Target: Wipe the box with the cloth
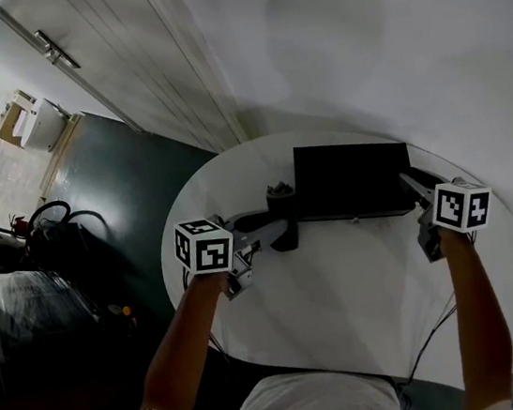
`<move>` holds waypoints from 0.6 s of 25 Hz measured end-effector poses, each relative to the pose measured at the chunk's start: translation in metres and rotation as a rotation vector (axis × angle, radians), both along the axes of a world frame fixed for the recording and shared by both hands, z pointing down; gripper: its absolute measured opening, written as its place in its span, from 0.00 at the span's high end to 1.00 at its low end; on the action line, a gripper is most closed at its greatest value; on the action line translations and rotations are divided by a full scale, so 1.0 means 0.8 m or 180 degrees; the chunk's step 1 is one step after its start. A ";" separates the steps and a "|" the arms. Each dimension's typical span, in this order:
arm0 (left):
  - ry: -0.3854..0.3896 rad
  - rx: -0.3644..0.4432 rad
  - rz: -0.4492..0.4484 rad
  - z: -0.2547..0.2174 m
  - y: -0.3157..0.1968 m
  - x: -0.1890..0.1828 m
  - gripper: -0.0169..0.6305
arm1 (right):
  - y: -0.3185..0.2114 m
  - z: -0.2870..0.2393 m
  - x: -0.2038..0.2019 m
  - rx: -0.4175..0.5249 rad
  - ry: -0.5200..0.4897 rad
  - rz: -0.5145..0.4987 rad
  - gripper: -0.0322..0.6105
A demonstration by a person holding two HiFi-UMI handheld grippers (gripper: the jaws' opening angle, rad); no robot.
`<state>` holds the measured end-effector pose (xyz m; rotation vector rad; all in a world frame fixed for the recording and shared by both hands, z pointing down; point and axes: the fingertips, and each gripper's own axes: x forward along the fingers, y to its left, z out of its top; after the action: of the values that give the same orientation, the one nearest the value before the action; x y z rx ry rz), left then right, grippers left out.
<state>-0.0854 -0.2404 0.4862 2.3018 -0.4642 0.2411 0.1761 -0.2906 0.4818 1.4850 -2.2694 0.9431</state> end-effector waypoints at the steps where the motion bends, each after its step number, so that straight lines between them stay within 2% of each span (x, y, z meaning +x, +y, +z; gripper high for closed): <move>1: -0.0027 0.0023 -0.0013 0.000 -0.001 -0.003 0.81 | 0.000 0.000 0.000 0.0005 -0.0002 -0.0004 0.73; 9: -0.0186 0.0141 -0.0422 0.001 -0.067 -0.016 0.81 | 0.001 0.001 -0.001 0.0016 -0.0028 -0.0023 0.73; 15: -0.0328 0.0066 -0.0454 0.016 -0.117 0.001 0.81 | 0.002 0.002 -0.001 0.0022 -0.0070 -0.0020 0.73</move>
<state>-0.0849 -0.3338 0.4994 2.2719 -0.6832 0.2863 0.1750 -0.2892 0.4833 1.4767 -2.2937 0.9555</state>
